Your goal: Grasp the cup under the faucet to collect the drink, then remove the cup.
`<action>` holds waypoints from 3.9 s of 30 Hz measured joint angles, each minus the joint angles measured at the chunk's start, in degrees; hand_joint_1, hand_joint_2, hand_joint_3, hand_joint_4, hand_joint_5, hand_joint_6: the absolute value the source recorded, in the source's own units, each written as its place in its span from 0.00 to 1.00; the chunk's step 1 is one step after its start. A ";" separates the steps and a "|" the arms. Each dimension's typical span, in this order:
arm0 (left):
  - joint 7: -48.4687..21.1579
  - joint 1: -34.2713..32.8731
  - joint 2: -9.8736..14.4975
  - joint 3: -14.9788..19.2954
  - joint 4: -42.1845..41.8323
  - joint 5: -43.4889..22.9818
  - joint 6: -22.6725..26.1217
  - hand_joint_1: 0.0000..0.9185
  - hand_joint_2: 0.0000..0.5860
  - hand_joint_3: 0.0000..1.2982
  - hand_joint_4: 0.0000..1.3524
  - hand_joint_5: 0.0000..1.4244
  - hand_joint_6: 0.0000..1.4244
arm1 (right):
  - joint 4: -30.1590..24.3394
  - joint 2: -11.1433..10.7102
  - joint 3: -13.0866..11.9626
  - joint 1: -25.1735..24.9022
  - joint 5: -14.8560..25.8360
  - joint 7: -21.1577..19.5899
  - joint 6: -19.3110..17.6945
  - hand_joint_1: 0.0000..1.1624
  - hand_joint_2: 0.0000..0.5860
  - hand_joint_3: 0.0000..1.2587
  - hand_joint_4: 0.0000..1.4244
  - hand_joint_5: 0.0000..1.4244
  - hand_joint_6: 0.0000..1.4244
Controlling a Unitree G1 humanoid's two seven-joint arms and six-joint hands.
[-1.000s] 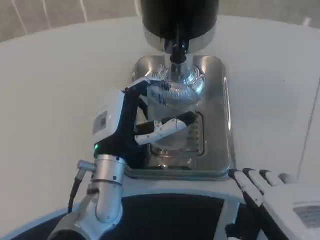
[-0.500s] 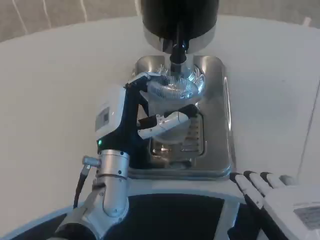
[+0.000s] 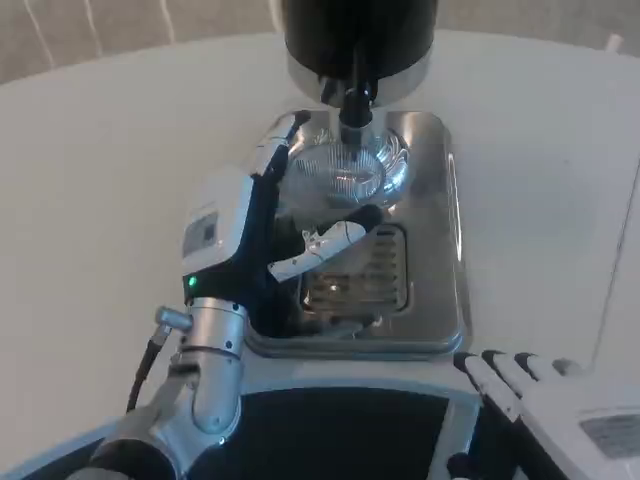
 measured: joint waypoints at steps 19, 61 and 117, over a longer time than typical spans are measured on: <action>2.56 1.28 4.41 -4.34 -2.54 2.31 -4.64 0.11 0.07 0.03 0.00 0.13 0.16 | 0.00 -0.20 2.24 -1.55 -0.54 2.40 4.39 0.04 0.87 0.00 0.00 0.00 0.00; -9.15 26.90 22.79 5.40 -27.25 -0.27 -8.18 0.07 0.13 0.07 0.06 0.13 0.19 | 0.16 0.33 -0.68 -19.71 10.13 -0.87 23.25 0.05 0.84 0.00 0.00 0.00 0.00; -23.86 51.42 29.26 13.75 -49.14 -0.66 -6.99 0.04 0.13 0.07 0.04 0.12 0.19 | 25.19 0.02 15.20 -52.02 25.62 -22.86 43.36 0.00 0.85 0.00 0.00 0.00 0.00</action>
